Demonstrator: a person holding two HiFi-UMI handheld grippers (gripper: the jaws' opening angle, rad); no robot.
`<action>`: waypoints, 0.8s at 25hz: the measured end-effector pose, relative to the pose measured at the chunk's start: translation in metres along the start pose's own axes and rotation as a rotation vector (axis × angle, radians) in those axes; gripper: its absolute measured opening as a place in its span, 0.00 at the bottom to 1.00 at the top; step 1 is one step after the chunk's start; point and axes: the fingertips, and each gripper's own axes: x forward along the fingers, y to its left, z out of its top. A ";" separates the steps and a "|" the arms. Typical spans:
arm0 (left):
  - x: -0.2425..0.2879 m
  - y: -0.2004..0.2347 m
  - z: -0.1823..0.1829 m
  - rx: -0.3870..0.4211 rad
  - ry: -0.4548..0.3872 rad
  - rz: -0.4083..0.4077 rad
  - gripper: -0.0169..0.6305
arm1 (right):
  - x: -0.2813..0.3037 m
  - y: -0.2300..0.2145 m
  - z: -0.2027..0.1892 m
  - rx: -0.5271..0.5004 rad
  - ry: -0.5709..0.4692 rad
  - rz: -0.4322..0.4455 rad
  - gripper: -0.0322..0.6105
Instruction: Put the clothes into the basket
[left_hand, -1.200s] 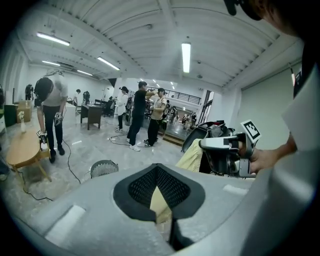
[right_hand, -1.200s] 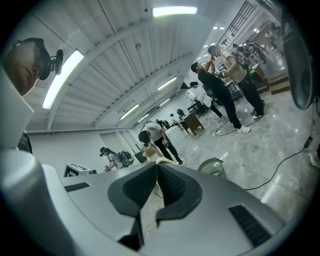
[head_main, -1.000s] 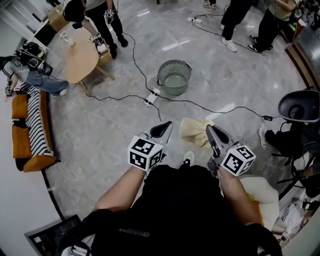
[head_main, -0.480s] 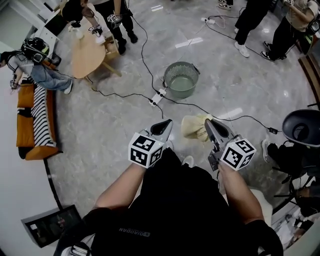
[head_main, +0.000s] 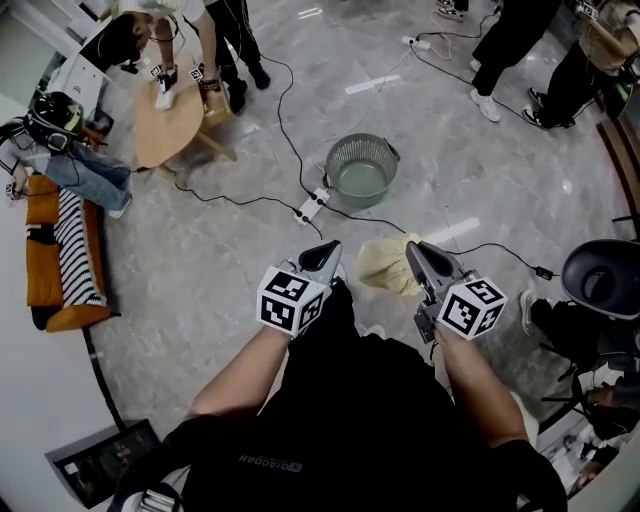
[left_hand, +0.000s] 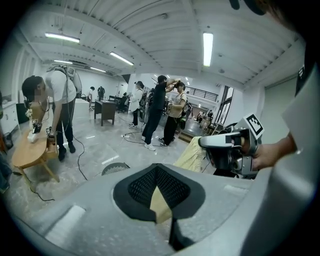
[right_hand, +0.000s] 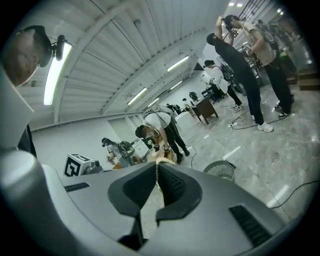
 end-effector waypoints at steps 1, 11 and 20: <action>0.006 0.010 0.002 0.000 0.003 -0.003 0.02 | 0.010 -0.003 0.001 -0.002 0.009 -0.007 0.09; 0.053 0.105 0.028 0.019 0.047 -0.058 0.02 | 0.109 -0.053 0.018 0.009 0.083 -0.130 0.09; 0.088 0.188 -0.003 -0.004 0.145 -0.040 0.02 | 0.207 -0.118 0.045 0.030 0.086 -0.227 0.09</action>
